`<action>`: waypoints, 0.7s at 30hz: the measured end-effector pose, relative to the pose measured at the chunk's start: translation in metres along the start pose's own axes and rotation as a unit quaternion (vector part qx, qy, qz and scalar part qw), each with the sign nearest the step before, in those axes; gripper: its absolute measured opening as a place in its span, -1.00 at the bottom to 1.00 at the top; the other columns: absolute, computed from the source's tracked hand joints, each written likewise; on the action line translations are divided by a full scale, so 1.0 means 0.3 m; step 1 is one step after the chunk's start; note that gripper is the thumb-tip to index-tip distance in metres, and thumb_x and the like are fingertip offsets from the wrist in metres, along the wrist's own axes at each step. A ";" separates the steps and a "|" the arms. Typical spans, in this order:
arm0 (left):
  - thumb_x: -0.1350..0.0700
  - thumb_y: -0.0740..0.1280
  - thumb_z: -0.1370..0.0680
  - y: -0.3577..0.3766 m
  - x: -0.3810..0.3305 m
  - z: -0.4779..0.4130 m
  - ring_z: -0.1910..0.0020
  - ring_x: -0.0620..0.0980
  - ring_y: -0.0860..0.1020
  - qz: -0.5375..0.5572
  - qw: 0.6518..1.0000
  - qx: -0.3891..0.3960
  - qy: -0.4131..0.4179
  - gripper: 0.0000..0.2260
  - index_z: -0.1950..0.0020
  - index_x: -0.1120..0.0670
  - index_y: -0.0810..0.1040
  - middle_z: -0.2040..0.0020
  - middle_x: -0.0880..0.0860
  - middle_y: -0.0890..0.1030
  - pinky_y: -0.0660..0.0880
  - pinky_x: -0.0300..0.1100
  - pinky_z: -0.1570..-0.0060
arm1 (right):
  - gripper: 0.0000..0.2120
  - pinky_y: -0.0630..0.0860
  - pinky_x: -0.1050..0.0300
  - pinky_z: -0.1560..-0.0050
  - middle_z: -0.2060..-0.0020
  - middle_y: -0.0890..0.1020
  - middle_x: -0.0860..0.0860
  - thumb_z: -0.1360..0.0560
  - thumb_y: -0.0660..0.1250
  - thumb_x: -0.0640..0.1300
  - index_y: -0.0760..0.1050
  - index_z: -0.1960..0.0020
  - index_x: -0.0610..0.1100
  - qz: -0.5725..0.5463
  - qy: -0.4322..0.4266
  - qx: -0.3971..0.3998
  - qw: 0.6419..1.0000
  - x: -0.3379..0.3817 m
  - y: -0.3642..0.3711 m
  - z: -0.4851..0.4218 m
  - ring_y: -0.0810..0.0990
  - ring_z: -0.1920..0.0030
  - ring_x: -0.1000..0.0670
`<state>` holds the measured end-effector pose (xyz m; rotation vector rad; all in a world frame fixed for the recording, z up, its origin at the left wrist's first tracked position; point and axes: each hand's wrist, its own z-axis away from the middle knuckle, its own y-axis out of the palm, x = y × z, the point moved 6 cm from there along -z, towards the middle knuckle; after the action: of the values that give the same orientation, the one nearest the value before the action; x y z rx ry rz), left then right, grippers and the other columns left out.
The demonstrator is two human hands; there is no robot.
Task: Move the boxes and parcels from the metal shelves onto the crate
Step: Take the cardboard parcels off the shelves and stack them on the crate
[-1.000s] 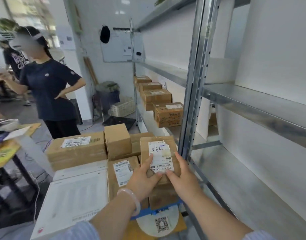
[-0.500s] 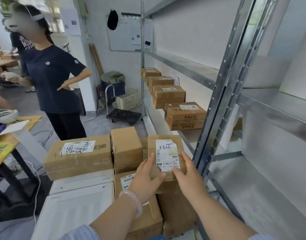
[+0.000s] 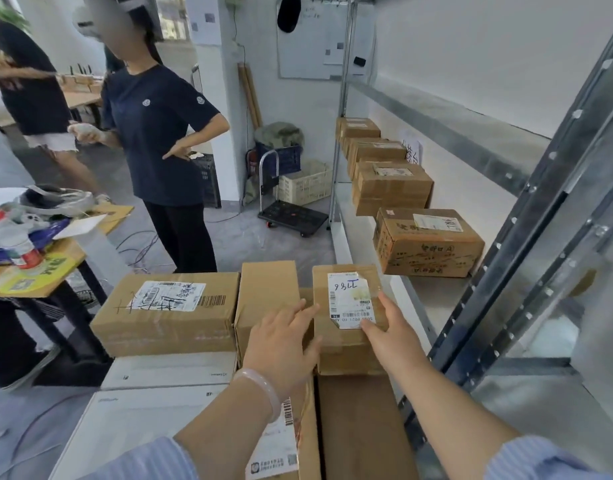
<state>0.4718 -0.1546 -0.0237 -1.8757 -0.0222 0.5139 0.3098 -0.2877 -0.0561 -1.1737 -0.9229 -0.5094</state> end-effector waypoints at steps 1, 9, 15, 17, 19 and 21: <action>-0.21 0.11 -0.55 0.014 0.011 -0.010 -0.47 -0.02 0.18 -0.019 1.000 0.009 0.000 -0.49 -0.50 -0.21 0.16 -0.51 -0.12 0.24 0.16 -0.06 -0.41 | -0.39 0.36 0.01 -0.29 -0.46 0.34 0.11 -0.56 0.27 0.06 0.08 -0.51 0.24 -0.005 0.000 0.006 1.000 0.000 0.009 -0.024 0.35 -0.40 -0.04; -0.25 0.09 -0.54 0.094 0.058 -0.015 -0.53 -0.03 -0.02 -0.091 0.994 0.056 0.012 -0.42 -0.53 -0.23 0.00 -0.55 -0.14 0.10 -0.22 -0.01 -0.45 | -0.41 0.34 0.00 -0.27 -0.47 0.30 0.14 -0.55 0.26 0.11 0.10 -0.51 0.25 -0.022 0.002 0.033 0.999 0.001 0.075 -0.112 0.33 -0.40 -0.02; -0.24 0.10 -0.53 0.097 0.063 -0.008 -0.53 -0.03 -0.04 -0.095 0.994 0.049 0.020 -0.40 -0.53 -0.24 -0.02 -0.56 -0.15 0.09 -0.25 -0.02 -0.44 | -0.36 0.32 -0.02 -0.32 -0.47 0.30 0.11 -0.53 0.29 0.17 0.10 -0.53 0.18 -0.019 -0.015 0.041 0.999 0.024 0.087 -0.122 0.31 -0.42 -0.03; -0.24 0.10 -0.53 0.100 0.062 -0.008 -0.53 -0.02 -0.06 -0.100 0.993 0.053 0.021 -0.40 -0.54 -0.23 -0.03 -0.56 -0.14 0.06 -0.27 -0.01 -0.44 | -0.35 0.33 -0.04 -0.32 -0.47 0.31 0.09 -0.53 0.30 0.18 0.09 -0.53 0.17 -0.011 -0.014 0.045 0.999 0.025 0.089 -0.120 0.32 -0.42 -0.05; -0.24 0.10 -0.54 0.103 0.060 -0.007 -0.54 -0.01 -0.07 -0.104 0.993 0.058 0.022 -0.39 -0.54 -0.23 -0.04 -0.57 -0.13 0.04 -0.27 0.00 -0.44 | -0.33 0.34 -0.03 -0.31 -0.47 0.32 0.07 -0.52 0.30 0.19 0.10 -0.54 0.14 0.000 -0.017 0.043 0.999 0.029 0.083 -0.115 0.32 -0.42 -0.06; -0.24 0.10 -0.54 0.101 0.060 -0.012 -0.54 -0.01 -0.06 -0.104 0.992 0.061 0.023 -0.40 -0.54 -0.23 -0.04 -0.57 -0.12 0.04 -0.24 0.01 -0.45 | -0.32 0.34 0.02 -0.29 -0.46 0.33 0.06 -0.51 0.30 0.21 0.12 -0.54 0.12 0.007 -0.026 0.030 0.999 0.036 0.067 -0.105 0.32 -0.42 -0.04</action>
<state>0.4823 -0.1641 -0.0561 -1.7404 -0.1519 0.3217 0.3420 -0.3091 -0.0615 -1.1421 -0.9688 -0.4385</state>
